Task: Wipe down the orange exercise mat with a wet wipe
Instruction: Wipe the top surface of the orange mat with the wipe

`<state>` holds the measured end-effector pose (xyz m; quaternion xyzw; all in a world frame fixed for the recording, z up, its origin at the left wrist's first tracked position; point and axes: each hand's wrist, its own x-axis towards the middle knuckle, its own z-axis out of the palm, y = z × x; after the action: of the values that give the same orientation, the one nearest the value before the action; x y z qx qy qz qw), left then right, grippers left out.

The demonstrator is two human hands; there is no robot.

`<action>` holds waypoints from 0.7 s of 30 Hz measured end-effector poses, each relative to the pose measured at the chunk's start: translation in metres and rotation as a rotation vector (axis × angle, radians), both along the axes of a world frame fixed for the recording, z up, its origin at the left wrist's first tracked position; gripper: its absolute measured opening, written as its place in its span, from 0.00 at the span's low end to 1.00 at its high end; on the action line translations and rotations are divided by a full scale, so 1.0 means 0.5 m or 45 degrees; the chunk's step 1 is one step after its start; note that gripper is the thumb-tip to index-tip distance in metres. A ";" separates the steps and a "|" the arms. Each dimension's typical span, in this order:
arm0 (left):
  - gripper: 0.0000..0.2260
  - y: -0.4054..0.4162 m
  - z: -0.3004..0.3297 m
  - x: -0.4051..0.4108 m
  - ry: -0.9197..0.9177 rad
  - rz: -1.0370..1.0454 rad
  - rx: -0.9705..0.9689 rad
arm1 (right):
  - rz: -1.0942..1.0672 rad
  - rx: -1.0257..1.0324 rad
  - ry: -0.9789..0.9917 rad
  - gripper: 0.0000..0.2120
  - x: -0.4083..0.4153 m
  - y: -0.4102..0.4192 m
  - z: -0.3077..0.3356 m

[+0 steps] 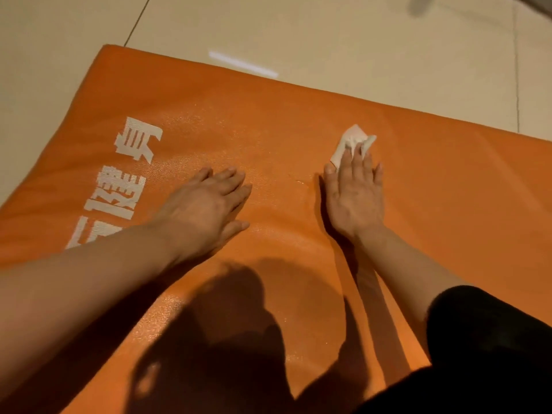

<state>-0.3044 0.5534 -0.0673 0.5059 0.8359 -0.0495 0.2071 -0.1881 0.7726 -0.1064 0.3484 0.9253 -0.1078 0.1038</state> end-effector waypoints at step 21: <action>0.23 -0.032 0.025 0.103 0.017 0.109 -0.098 | 0.545 -0.292 -0.043 0.31 -0.012 -0.193 0.026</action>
<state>-0.2531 0.5372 -0.0551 0.4611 0.8556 -0.0762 0.2226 -0.1941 0.6763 -0.0933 0.1322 0.9579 -0.1818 0.1785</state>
